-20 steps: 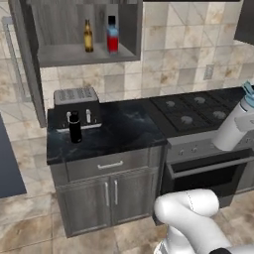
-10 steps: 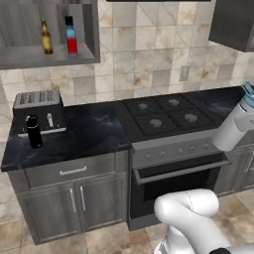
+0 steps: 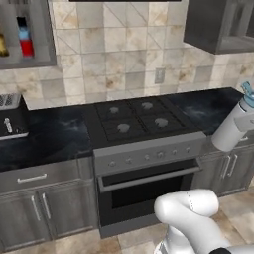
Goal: Sort all alcoholic drinks to one cabinet, and non-alcoholic drinks to the other.
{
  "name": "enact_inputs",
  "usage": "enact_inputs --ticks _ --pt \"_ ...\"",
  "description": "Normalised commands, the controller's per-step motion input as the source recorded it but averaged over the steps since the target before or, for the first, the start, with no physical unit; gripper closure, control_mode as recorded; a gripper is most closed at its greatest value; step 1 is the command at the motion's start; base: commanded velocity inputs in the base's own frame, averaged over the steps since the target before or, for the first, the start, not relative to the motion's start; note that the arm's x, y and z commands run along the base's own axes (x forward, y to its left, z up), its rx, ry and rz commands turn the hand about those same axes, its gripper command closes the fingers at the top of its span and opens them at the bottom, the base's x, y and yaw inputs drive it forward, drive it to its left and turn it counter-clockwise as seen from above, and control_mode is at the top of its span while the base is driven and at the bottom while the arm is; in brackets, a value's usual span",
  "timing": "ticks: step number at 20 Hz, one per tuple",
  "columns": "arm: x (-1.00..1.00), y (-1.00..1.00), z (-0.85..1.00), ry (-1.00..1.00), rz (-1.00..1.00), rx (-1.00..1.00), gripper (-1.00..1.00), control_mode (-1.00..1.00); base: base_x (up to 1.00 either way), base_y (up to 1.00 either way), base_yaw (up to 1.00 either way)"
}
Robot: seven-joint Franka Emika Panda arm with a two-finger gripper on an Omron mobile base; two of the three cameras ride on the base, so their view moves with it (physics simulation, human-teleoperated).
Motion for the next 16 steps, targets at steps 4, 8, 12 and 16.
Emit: enact_inputs --ticks 4,8,12,16 --pt "0.0 0.0 0.0 0.0 0.0 0.0 1.0 1.0 0.01 -0.67 0.0" --pt "0.0 0.0 0.0 0.0 0.0 0.0 1.0 1.0 0.13 -0.66 0.0" --pt "0.0 0.0 0.0 0.0 0.0 0.0 1.0 1.0 0.17 -0.68 -0.01" --pt "0.0 0.0 0.0 0.0 0.0 0.0 1.0 1.0 0.2 -0.65 -0.02"
